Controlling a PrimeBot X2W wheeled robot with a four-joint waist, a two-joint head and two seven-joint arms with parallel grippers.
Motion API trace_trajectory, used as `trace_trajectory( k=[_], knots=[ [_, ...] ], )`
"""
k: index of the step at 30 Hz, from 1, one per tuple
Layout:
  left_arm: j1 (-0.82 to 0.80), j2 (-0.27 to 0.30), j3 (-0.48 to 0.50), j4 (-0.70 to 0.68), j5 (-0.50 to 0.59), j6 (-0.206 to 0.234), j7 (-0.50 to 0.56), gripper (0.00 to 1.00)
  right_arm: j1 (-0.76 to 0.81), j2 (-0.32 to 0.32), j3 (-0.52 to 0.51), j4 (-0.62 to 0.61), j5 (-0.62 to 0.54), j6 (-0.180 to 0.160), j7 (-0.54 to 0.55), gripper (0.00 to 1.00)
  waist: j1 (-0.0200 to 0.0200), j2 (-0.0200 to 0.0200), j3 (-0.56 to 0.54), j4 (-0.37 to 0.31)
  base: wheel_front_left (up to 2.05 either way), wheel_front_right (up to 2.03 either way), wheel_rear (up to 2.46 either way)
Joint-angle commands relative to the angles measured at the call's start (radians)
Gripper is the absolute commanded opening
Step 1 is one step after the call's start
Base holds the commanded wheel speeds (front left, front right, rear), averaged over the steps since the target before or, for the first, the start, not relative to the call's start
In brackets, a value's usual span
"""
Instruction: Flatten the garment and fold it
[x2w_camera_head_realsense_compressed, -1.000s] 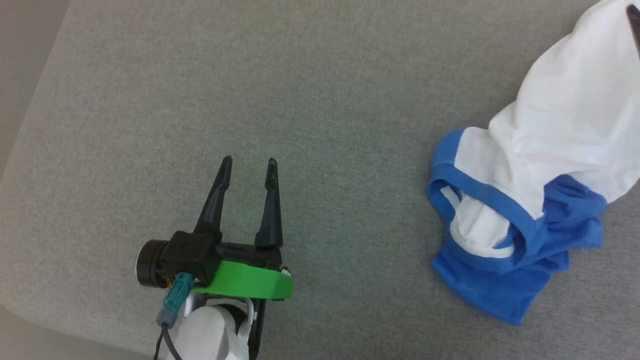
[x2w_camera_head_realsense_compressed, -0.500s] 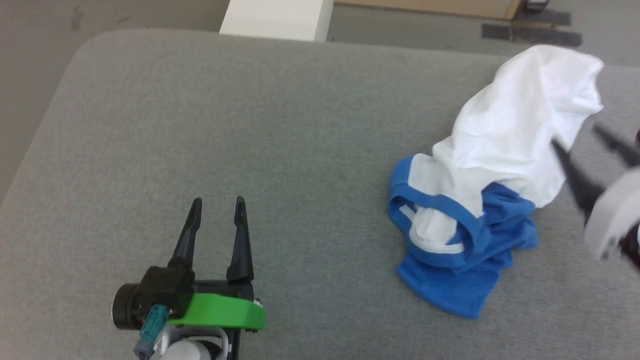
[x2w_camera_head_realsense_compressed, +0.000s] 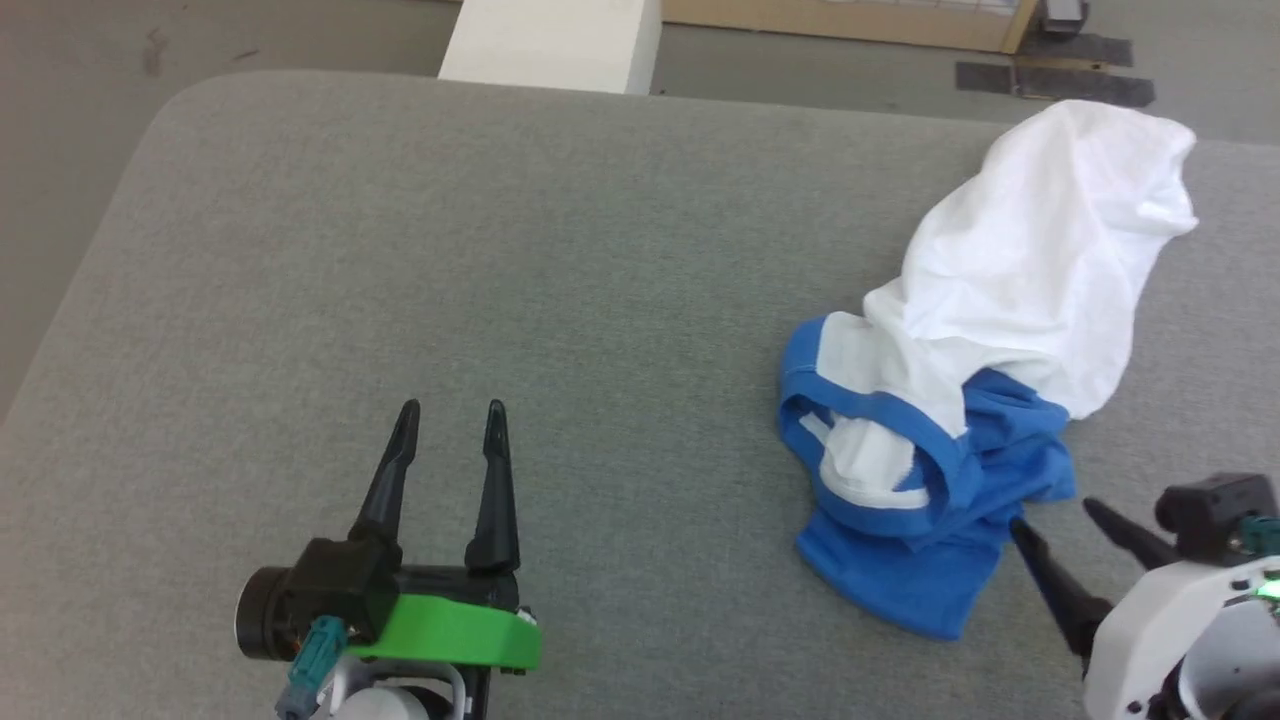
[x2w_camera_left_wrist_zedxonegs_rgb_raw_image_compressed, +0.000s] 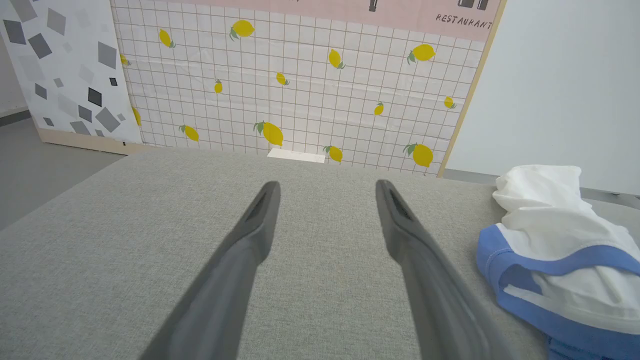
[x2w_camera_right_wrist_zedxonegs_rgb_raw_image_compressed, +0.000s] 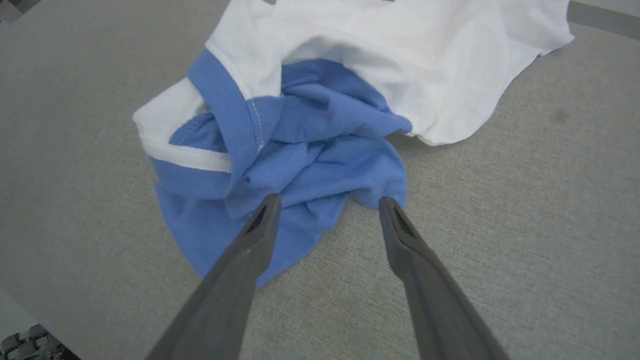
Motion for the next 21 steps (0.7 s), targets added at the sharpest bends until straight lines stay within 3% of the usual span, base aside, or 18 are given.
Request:
trace_trajectory(
  k=[1, 12, 13, 14, 15, 21],
  knots=[
    [-0.011, -0.004, -0.004, 0.002, 0.008, -0.003, -0.005, 1.0, 0.008, 0.007, 0.007, 0.02, -0.011, -0.002, -0.011, 1.0, 0.0, 0.0, 0.02, 0.026, 0.0, 0.0, 0.0],
    [-0.037, -0.004, -0.044, 0.009, -0.01, 0.015, -0.005, 1.0, -0.084, 0.0, 0.073, 0.237, -0.098, -0.002, -0.061, 1.0, 0.0, 0.0, 0.075, 0.108, 0.0, 0.0, 0.0],
    [-0.038, -0.004, -0.045, 0.01, -0.01, 0.016, -0.005, 1.0, -0.093, 0.005, 0.078, 0.253, -0.098, -0.002, -0.064, 0.92, 0.0, 0.0, 0.076, 0.109, 0.0, 0.0, 0.0],
    [-0.038, -0.004, -0.047, 0.011, -0.011, 0.018, -0.005, 1.0, -0.103, 0.005, 0.086, 0.274, -0.104, -0.002, -0.062, 0.17, 0.0, 0.0, 0.076, 0.111, 0.0, 0.0, 0.0],
    [-0.038, -0.004, -0.048, 0.012, -0.011, 0.019, -0.005, 1.0, -0.108, 0.001, 0.098, 0.287, -0.111, -0.002, -0.059, 0.0, 0.0, 0.0, 0.074, 0.112, 0.0, 0.0, 0.0],
    [-0.024, -0.004, -0.031, 0.026, -0.007, 0.021, -0.005, 1.0, -0.144, -0.008, 0.102, 0.287, -0.102, -0.002, -0.075, 0.0, 0.0, 0.0, 0.019, 0.069, 0.0, 0.0, 0.0]
  ],
)
